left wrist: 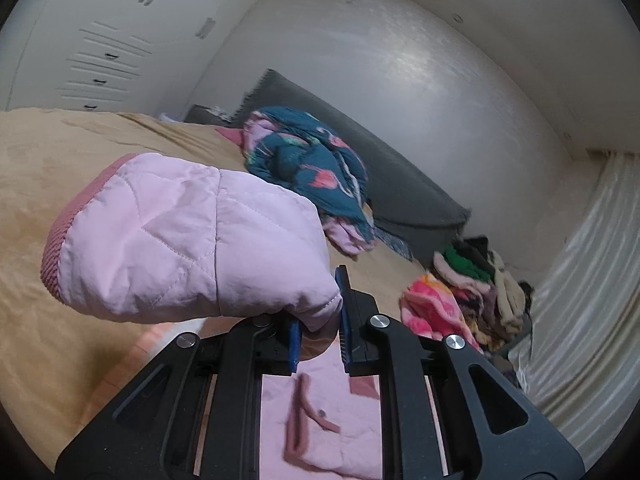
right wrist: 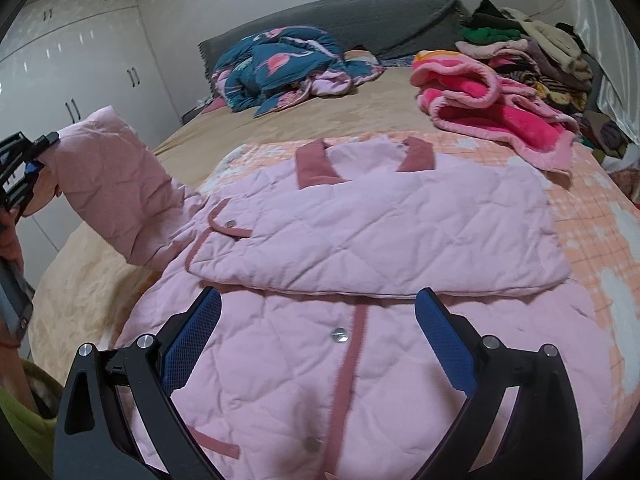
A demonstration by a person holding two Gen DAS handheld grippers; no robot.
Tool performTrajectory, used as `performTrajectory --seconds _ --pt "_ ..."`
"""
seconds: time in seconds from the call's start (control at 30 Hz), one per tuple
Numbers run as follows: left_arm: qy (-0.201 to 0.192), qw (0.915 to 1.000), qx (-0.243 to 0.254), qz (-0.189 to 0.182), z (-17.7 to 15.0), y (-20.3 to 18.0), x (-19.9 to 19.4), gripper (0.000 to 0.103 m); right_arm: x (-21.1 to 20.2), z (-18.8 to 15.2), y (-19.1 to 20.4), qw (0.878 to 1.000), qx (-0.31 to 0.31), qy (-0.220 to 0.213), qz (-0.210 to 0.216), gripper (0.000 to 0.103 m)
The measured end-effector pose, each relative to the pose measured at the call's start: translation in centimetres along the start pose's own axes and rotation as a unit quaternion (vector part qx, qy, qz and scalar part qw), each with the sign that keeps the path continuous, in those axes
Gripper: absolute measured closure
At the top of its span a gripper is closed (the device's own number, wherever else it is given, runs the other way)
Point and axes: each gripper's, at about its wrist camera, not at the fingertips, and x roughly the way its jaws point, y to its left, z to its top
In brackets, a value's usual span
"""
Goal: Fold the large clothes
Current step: 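Grasp the sleeve cuff with the left tool and lift it, then fold the held sleeve across the jacket front with the left tool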
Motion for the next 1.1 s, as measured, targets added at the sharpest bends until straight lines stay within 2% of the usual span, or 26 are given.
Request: performTrajectory --seconds 0.23,0.57,0.63,0.77,0.93,0.97,1.1 --pt "0.014 0.9977 0.057 -0.033 -2.1 -3.6 0.8 0.096 -1.4 -0.4 -4.1 0.999 0.039 -0.01 -0.019 0.006" --pt "0.028 0.9836 0.163 -0.071 -5.6 -8.4 1.9 0.095 -2.6 -1.1 -7.6 0.996 0.074 -0.017 -0.043 0.006" --pt "0.034 0.9779 0.189 -0.082 -6.4 -9.6 2.2 0.095 -3.1 -1.1 -8.3 0.995 0.084 -0.021 -0.048 0.006" --pt "0.041 0.9592 0.262 -0.099 -9.1 -12.3 3.0 0.095 -3.8 -1.2 -9.7 0.993 0.097 -0.029 -0.059 0.006" --pt "0.087 0.9361 0.319 -0.119 -13.2 -14.7 5.0 0.095 -5.2 -1.5 -12.1 0.988 0.124 -0.041 -0.08 0.006" --pt "0.1 0.9292 0.335 -0.121 -14.4 -15.2 5.6 0.095 -5.4 -1.5 -12.5 0.987 0.13 -0.043 -0.082 0.006" --pt "0.136 0.911 0.37 -0.122 -17.8 -16.0 7.0 0.095 -6.5 -1.6 -14.3 0.983 0.147 -0.052 -0.098 0.006"
